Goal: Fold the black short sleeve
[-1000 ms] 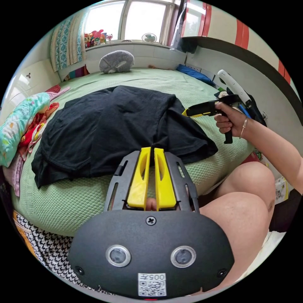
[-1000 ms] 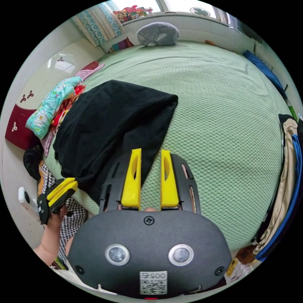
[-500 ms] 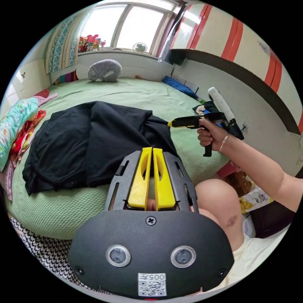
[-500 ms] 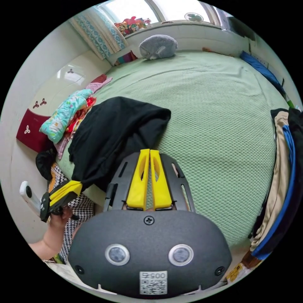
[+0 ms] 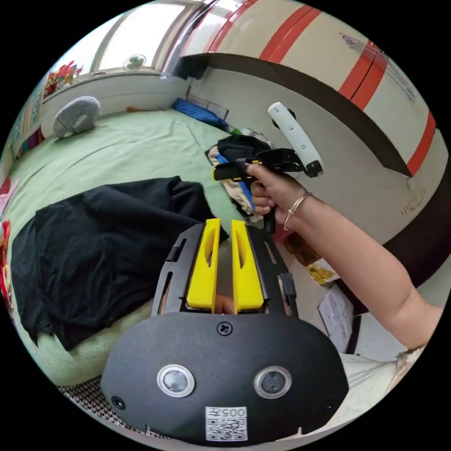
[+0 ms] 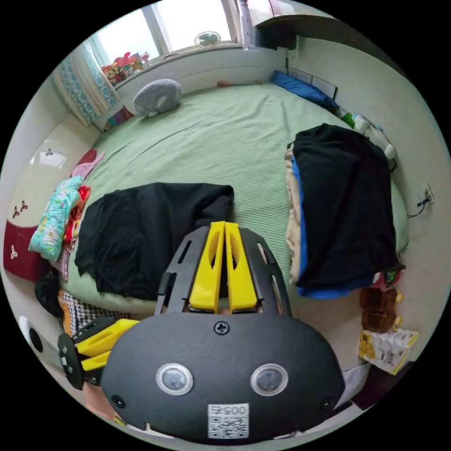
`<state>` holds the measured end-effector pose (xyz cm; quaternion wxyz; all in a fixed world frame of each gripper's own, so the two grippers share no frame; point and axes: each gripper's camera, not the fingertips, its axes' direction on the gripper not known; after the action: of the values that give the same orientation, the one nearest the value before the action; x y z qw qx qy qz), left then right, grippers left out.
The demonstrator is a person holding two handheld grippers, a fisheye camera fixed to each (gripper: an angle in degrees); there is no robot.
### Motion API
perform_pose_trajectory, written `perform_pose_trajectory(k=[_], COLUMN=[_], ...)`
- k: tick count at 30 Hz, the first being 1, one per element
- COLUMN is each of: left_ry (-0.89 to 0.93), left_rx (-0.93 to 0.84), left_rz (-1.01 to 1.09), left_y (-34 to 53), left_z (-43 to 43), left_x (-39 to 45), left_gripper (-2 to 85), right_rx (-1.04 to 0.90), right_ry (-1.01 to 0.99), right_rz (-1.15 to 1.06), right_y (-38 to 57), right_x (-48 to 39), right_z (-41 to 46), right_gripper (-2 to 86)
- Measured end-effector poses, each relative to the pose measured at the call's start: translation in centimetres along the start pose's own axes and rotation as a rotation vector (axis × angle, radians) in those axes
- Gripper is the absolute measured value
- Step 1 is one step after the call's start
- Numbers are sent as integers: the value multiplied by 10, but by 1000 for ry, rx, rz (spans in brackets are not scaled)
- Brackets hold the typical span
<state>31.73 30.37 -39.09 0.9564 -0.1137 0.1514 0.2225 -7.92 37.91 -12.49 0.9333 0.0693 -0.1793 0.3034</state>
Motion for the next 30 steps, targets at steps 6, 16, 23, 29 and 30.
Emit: perform_pose_trajectory(k=[6, 16, 23, 29, 30], left_ry=[-45, -278, -366, -353, -350], left_rx=[128, 303, 230, 145, 140], left_rz=[-47, -294, -312, -387, -394], left_y=[51, 92, 106, 110, 110], left_z=[-72, -217, -200, -154, -150], left_x=[-26, -116, -175, -242, -249], left_gripper=[61, 50, 82, 96, 97], right_rx=[48, 59, 26, 60, 58], right_ry=[52, 92, 130, 147, 140], right_rz=[-99, -124, -166, -229, -233], right_y=[67, 95, 62, 32, 28], right_x=[9, -10, -34, -40, -40], right_z=[-46, -77, -34, 2, 5], right_gripper=[-9, -9, -11, -9, -9])
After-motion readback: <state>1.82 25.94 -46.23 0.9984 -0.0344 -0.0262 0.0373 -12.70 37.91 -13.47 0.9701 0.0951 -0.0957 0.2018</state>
